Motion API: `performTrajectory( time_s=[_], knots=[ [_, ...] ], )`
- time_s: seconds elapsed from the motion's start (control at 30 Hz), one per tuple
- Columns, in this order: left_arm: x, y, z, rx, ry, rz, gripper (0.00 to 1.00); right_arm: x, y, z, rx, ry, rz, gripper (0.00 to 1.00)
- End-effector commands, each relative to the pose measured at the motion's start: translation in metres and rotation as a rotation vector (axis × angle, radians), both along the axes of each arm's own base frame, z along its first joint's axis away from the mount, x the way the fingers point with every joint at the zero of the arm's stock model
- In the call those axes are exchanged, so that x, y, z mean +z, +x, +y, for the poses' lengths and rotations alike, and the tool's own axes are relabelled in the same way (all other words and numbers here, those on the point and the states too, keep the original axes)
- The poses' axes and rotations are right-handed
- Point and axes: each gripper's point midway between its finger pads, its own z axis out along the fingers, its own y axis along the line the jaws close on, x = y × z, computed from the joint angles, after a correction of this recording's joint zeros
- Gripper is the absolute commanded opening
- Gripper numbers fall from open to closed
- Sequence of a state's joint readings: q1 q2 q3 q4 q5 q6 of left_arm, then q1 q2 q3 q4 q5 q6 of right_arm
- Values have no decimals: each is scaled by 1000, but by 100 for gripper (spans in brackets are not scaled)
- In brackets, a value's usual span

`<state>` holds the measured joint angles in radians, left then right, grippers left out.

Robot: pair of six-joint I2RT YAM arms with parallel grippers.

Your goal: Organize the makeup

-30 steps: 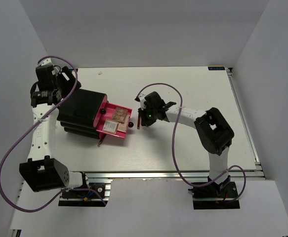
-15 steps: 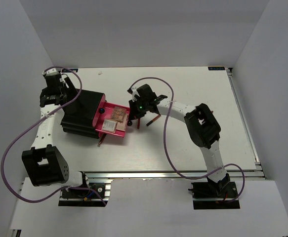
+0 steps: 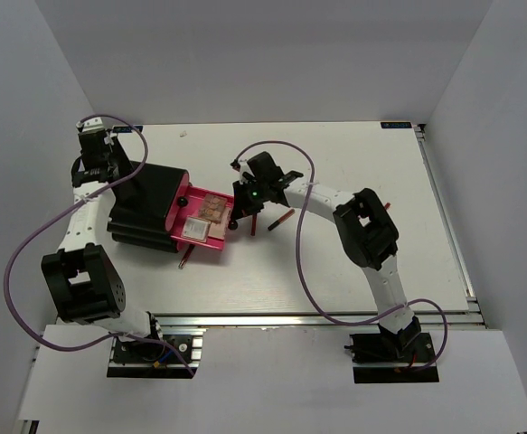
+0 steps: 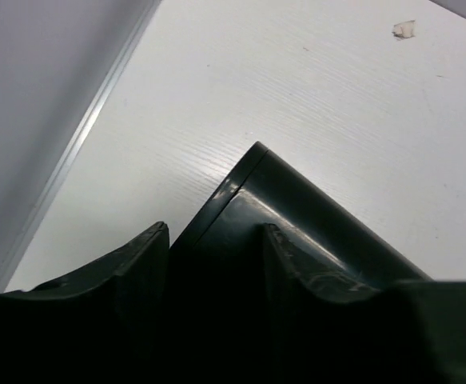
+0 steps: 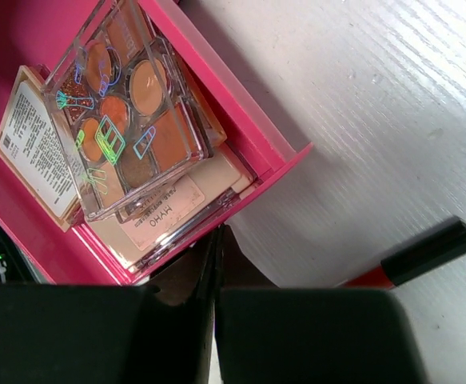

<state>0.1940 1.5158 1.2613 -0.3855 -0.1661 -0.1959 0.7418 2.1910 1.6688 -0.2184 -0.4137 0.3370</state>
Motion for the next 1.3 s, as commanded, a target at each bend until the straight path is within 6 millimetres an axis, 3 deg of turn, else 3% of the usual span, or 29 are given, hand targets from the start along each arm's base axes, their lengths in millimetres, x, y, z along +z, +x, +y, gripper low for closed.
performTrajectory(
  time_s=[0.0,0.07,0.37,0.73,1.07,1.27],
  knots=[
    [-59,-18,-29,-152,-118,193,56,48,1,42,56,168,-47,0],
    [-68,-21,-43,-208,-171,204,56,58,-1,53,75,199,-56,0],
    [-85,-36,-56,-245,-222,242,61,77,-5,93,99,291,-82,0],
    [-92,-40,-65,-249,-274,248,62,65,15,128,81,351,-152,0],
    [-95,-43,-68,-241,-305,259,65,82,6,144,161,508,-148,28],
    [-97,-44,-69,-235,-315,265,66,81,-3,145,195,535,-111,32]
  ],
)
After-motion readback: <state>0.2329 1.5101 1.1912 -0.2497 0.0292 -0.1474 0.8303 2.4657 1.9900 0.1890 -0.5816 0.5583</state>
